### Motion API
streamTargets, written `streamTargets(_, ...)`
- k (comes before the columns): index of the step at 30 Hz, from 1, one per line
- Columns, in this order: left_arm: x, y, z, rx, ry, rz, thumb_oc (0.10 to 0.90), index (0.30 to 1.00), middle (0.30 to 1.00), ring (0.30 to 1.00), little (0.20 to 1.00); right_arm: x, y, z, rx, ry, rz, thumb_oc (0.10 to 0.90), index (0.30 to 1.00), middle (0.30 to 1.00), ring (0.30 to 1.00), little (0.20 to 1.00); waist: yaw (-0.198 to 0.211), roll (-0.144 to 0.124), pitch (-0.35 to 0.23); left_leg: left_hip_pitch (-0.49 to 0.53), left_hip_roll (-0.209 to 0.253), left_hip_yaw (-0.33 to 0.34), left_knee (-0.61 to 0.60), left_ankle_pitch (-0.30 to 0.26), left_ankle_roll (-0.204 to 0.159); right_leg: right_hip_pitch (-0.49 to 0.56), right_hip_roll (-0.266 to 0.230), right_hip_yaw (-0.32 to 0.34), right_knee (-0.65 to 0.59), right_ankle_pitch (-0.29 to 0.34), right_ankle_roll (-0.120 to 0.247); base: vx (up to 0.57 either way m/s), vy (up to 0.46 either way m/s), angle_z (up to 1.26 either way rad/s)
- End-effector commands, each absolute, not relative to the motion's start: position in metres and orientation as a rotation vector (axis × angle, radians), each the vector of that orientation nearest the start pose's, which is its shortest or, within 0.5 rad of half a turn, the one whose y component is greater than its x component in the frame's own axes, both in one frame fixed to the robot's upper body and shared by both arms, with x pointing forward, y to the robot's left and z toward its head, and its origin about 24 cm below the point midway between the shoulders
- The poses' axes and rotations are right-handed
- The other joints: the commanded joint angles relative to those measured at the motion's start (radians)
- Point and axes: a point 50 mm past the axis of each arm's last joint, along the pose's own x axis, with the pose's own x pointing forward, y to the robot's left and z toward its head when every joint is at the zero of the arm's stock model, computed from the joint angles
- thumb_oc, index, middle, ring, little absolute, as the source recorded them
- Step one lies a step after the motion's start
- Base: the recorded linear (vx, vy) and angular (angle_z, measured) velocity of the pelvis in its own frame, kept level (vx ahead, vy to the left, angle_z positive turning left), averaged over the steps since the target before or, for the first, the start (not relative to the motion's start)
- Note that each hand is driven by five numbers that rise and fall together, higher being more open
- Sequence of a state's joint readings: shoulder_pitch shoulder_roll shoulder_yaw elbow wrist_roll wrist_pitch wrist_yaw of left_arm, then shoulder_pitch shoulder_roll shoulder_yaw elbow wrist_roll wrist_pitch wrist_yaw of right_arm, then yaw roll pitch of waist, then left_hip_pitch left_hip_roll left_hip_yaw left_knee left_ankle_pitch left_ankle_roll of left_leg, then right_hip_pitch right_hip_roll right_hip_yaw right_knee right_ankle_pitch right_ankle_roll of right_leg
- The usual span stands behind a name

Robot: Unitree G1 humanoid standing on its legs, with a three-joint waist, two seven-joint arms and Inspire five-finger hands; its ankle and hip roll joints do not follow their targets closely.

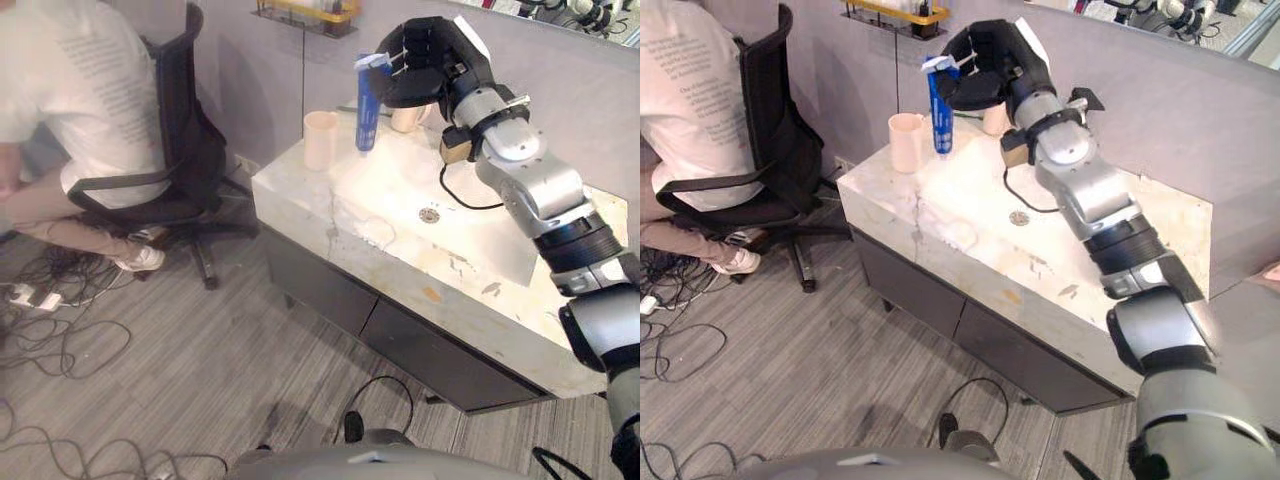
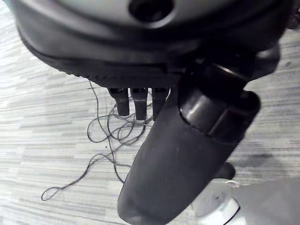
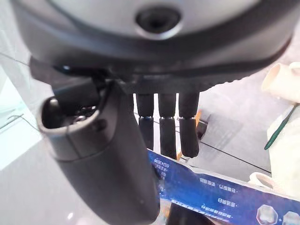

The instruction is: Organize the bathroom.

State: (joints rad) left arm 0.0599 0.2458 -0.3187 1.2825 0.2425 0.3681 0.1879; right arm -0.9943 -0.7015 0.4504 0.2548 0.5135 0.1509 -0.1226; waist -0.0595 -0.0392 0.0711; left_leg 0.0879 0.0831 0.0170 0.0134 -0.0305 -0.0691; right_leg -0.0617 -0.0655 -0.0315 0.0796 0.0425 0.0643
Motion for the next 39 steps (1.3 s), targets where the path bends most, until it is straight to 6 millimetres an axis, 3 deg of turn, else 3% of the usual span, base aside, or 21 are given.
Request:
streamTargets(1,0.012,0.295,-0.149,0.957,1.734,-0.038,0.800,0.900,0.900,0.900,0.900,0.344,-0.156,0.355,-0.314,-0.776,0.089,0.400,0.300,0.300,0.300,0.300,0.002,-0.026,-0.071,-0.021,0.033,0.063,0.277,0.036,-0.019,-0.051,0.000,0.114,0.027,0.040,0.012,-0.02,0.008,0.08)
streamTargets(4,0.025,0.289,-0.152,0.961,1.692,-0.104,0.800,0.900,0.900,0.900,0.900,0.338,-0.166,0.353,-0.362,-0.791,0.060,0.400,0.300,0.300,0.300,0.300,0.007,-0.014,-0.042,-0.160,0.013,0.046,0.367,0.098,-0.026,-0.017,0.005,0.123,0.012,0.042,-0.009,0.00,0.066,0.66)
streamTargets(6,0.025,0.287,-0.153,0.958,1.684,-0.147,0.800,0.900,0.900,0.900,0.900,0.337,-0.167,0.339,-0.356,-0.804,0.059,0.400,0.300,0.300,0.300,0.300,0.011,0.005,-0.027,-0.175,-0.015,0.033,0.212,0.055,0.000,-0.004,0.012,0.155,0.003,0.034,0.008,0.12,0.205,1.30)
streamTargets(7,0.022,0.288,-0.152,0.951,1.687,-0.140,0.800,0.900,0.900,0.900,0.900,0.337,-0.166,0.334,-0.342,-0.809,0.071,0.400,0.300,0.300,0.300,0.300,0.014,0.009,-0.021,-0.167,-0.016,0.034,0.191,0.043,0.007,-0.004,0.008,0.152,0.008,0.028,0.011,0.13,0.150,0.47)
streamTargets(10,0.017,0.290,-0.152,0.971,1.688,-0.131,0.800,0.900,0.900,0.900,0.900,0.334,-0.161,0.315,-0.354,-0.803,0.074,0.400,0.300,0.300,0.300,0.300,0.024,0.021,-0.009,-0.132,-0.029,0.046,0.097,0.053,0.027,-0.001,-0.017,0.145,0.000,0.035,0.029,0.08,0.101,-0.17)
streamTargets(13,0.015,0.290,-0.152,0.976,1.692,-0.078,0.800,0.900,0.900,0.900,0.900,0.333,-0.155,0.314,-0.324,-0.817,0.089,0.400,0.300,0.300,0.300,0.300,0.017,0.033,-0.004,-0.086,-0.033,0.078,0.026,0.050,0.039,-0.034,-0.034,0.119,0.015,0.040,0.055,0.03,0.080,-0.36)
streamTargets(19,0.026,0.293,-0.150,0.955,1.694,-0.043,0.800,0.900,0.900,0.900,0.900,0.327,-0.148,0.319,-0.311,-0.829,0.099,0.400,0.300,0.300,0.300,0.300,0.006,0.022,-0.010,-0.078,-0.051,0.111,0.035,0.019,0.058,-0.040,-0.036,0.125,0.001,0.040,0.062,0.03,0.024,-0.12)
streamTargets(29,0.020,0.287,-0.153,0.907,1.728,-0.043,0.800,0.900,0.900,0.900,0.900,0.328,-0.168,0.314,-0.250,-0.817,0.086,0.400,0.300,0.300,0.300,0.300,0.033,-0.003,-0.012,-0.095,-0.087,0.095,0.096,-0.033,0.086,-0.032,-0.063,0.132,0.024,0.033,0.074,0.04,0.042,-0.15)
streamTargets(30,0.019,0.287,-0.153,0.900,1.734,-0.039,0.800,0.900,0.900,0.900,0.900,0.328,-0.169,0.313,-0.241,-0.820,0.088,0.400,0.300,0.300,0.300,0.300,0.038,-0.002,-0.009,-0.099,-0.092,0.095,0.105,-0.037,0.091,-0.035,-0.071,0.124,0.042,0.031,0.076,0.03,0.062,-0.17)
streamTargets(31,0.016,0.290,-0.152,0.887,1.744,-0.030,0.800,0.900,0.900,0.900,0.900,0.326,-0.167,0.311,-0.196,-0.834,0.119,0.400,0.300,0.300,0.300,0.300,0.042,0.008,0.024,-0.098,-0.097,0.086,0.143,-0.051,0.110,-0.108,-0.087,0.102,0.231,0.073,0.082,0.04,0.049,-0.34)
streamTargets(33,0.017,0.292,-0.151,0.877,1.748,-0.013,0.800,0.900,0.900,0.900,0.900,0.324,-0.165,0.311,-0.182,-0.837,0.136,0.400,0.300,0.300,0.300,0.300,0.035,0.005,0.043,-0.089,-0.103,0.083,0.160,-0.066,0.111,-0.167,-0.097,0.113,0.270,0.125,0.084,0.09,-0.020,-0.49)
streamTargets(34,0.020,0.294,-0.150,0.868,1.743,-0.001,0.800,0.900,0.900,0.900,0.900,0.324,-0.156,0.307,-0.186,-0.833,0.155,0.400,0.300,0.300,0.300,0.300,0.014,-0.005,0.058,-0.062,-0.108,0.086,0.159,-0.076,0.102,-0.197,-0.086,0.121,0.165,0.144,0.104,0.13,-0.068,-0.46)
streamTargets(35,0.021,0.294,-0.150,0.869,1.743,-0.004,0.800,0.900,0.900,0.900,0.900,0.324,-0.154,0.306,-0.186,-0.833,0.157,0.400,0.300,0.300,0.300,0.300,0.010,-0.005,0.060,-0.056,-0.107,0.085,0.157,-0.079,0.102,-0.191,-0.082,0.120,0.149,0.147,0.107,0.17,-0.076,-0.39)
streamTargets(36,0.025,0.296,-0.149,0.889,1.734,-0.030,0.800,0.900,0.900,0.900,0.900,0.324,-0.146,0.305,-0.189,-0.834,0.155,0.400,0.300,0.300,0.300,0.300,-0.003,-0.012,0.076,-0.044,-0.119,0.059,0.166,-0.093,0.104,-0.211,-0.036,0.158,0.131,0.161,0.108,0.09,-0.034,-0.19)
streamTargets(39,0.034,0.293,-0.149,0.886,1.705,-0.030,0.800,0.900,0.900,0.900,0.900,0.324,-0.135,0.297,-0.207,-0.814,0.147,0.400,0.300,0.300,0.300,0.300,-0.006,-0.011,0.063,-0.085,-0.116,0.067,0.215,-0.093,0.107,-0.129,-0.027,0.165,0.076,0.104,0.070,0.06,-0.101,0.22)
